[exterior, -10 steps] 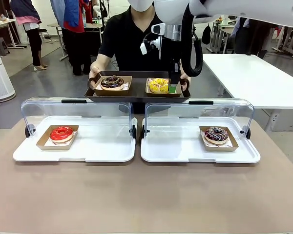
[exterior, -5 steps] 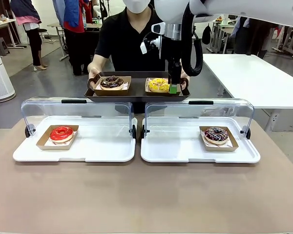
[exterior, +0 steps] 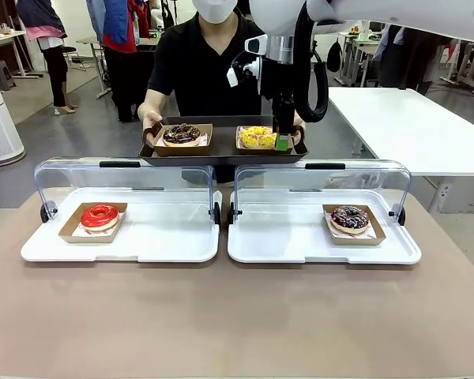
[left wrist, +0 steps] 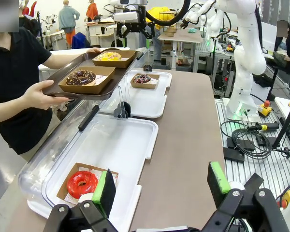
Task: Provide the desired donut to the person.
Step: Place the picked Paper togo box onto the Handle tray extended by the person.
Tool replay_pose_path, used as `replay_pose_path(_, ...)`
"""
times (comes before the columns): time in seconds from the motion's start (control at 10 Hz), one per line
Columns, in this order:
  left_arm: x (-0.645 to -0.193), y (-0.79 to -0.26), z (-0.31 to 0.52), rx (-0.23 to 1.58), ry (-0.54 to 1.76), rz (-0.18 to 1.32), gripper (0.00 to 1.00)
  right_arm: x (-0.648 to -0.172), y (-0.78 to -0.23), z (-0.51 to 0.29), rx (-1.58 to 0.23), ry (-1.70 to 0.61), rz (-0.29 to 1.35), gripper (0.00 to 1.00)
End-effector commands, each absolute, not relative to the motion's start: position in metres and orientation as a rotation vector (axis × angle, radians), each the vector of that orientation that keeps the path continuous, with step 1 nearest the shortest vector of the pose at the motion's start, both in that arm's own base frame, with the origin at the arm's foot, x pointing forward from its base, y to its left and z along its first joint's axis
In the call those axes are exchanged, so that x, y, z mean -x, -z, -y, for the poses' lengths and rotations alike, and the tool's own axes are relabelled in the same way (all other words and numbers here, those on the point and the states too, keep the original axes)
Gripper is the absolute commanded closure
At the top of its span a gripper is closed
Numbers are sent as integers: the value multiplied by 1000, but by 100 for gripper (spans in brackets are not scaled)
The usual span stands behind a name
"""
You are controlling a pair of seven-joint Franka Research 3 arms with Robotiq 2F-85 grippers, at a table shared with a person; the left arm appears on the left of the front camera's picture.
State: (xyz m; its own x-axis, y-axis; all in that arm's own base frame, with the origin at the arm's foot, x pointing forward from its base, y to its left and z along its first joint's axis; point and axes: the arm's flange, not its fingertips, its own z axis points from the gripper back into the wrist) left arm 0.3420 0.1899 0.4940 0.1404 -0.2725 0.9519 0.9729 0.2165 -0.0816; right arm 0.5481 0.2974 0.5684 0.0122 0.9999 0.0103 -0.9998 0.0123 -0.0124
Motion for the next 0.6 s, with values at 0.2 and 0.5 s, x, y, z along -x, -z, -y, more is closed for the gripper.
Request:
replay_pose_path(0.2, -341, -495, -190, 909, 1107, 1033, 0, -440, -579, -198, 23, -1653, 25, 0)
replay_pose_path(0.5, -341, -495, -190, 909, 1107, 1033, 0, -404, -548, -120, -20, -1562, 60, 0)
